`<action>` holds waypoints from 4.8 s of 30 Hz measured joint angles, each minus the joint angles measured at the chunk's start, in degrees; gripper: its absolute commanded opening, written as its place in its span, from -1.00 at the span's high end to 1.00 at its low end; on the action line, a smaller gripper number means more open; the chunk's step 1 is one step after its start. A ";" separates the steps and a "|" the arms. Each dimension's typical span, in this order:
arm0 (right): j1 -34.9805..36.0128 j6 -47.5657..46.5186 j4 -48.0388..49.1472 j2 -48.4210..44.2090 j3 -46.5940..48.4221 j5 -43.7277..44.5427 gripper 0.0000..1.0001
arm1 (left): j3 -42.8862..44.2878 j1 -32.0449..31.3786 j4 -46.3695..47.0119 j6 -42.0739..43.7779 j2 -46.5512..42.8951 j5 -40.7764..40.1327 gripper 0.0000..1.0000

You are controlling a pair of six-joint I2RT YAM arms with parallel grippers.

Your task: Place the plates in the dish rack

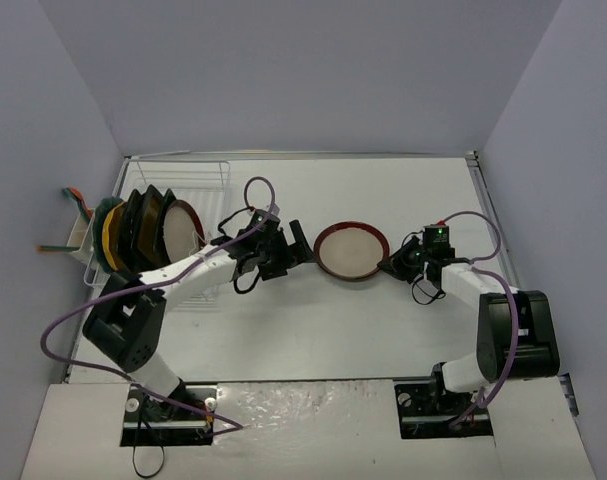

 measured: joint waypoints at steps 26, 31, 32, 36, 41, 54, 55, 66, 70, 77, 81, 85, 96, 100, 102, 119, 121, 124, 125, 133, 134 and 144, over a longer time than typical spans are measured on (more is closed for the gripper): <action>1.06 16.01 1.35 -2.21 -4.30 -8.12 1.00 | 3.46 -1.87 16.96 -21.22 17.19 2.24 -0.73; 1.19 16.96 1.84 -2.23 -5.05 -9.18 1.00 | 3.50 -2.38 19.32 -24.44 18.18 2.09 -0.21; 1.20 17.08 1.83 -2.26 -5.26 -9.37 1.00 | 3.50 -2.40 19.70 -24.88 18.33 2.08 -0.11; 1.19 17.32 1.62 -2.69 -5.60 -9.72 1.00 | 3.40 -2.44 20.85 -26.75 18.51 1.54 0.50; 1.01 17.72 1.14 -3.63 -6.00 -9.40 0.93 | 2.89 -2.32 24.28 -28.41 18.42 1.40 0.92; 1.11 5.98 -5.70 -9.61 -4.23 -10.28 -0.91 | 2.82 -2.75 20.49 -22.86 15.01 -0.63 1.00; 1.08 4.63 -7.03 -10.30 -3.31 -9.86 -0.93 | 2.96 -2.75 18.61 -21.42 13.89 -1.06 1.00; -1.18 -12.31 -20.09 -19.04 13.18 -2.80 -1.00 | 15.66 -2.59 -10.25 7.49 1.89 -9.62 1.00; -1.48 -16.78 -21.57 -21.91 15.92 -2.16 -1.00 | 22.31 -1.94 -21.30 20.60 -3.81 -13.53 1.00; -1.51 -20.86 -23.64 -23.21 16.37 -1.92 -1.00 | 32.98 5.27 -38.54 41.07 -12.93 -21.21 1.00; -1.51 -21.48 -23.97 -23.21 16.37 -1.94 -1.00 | 34.66 13.50 -43.61 48.09 -16.15 -24.10 1.00; -1.51 -21.65 -24.09 -23.21 16.37 -1.94 -1.00 | 34.73 18.79 -47.05 52.08 -15.58 -25.44 1.00; -1.51 -22.09 -24.47 -23.21 16.37 -1.92 -1.00 | 34.25 23.11 -46.71 55.17 -6.42 -23.23 1.00; -1.53 -22.09 -24.54 -23.21 16.37 -1.92 -1.00 | 32.86 23.95 -44.98 55.25 -4.73 -23.41 1.00; -1.53 -22.09 -24.61 -23.24 16.37 -1.92 -1.00 | 31.67 24.13 -43.93 55.18 -4.66 -23.11 1.00; -1.68 -22.41 -24.96 -23.28 16.35 -1.87 -1.00 | 21.08 24.20 -35.58 52.86 -4.66 -21.51 0.96; -1.68 -22.51 -24.98 -23.33 16.35 -1.87 -1.00 | 19.98 24.20 -34.58 52.29 -4.70 -21.56 0.91; -1.68 -22.56 -25.00 -23.48 16.35 -1.87 -1.00 | 18.50 24.20 -33.25 51.75 -5.36 -21.64 0.73; -1.68 -22.60 -25.00 -23.52 16.37 -1.87 -1.00 | 18.14 24.22 -33.01 51.73 -5.71 -21.64 0.68; -1.68 -22.94 -25.31 -24.62 16.37 -1.87 -1.00 | 16.61 24.20 -31.90 52.02 -7.59 -21.85 0.10; -1.68 -22.94 -25.35 -24.87 16.37 -1.87 -1.00 | 16.61 24.21 -31.87 52.20 -8.11 -22.01 0.08; -1.68 -24.55 -27.24 -27.96 20.13 -1.87 -1.00 | 17.26 24.46 -32.05 51.95 -15.95 -22.43 -0.31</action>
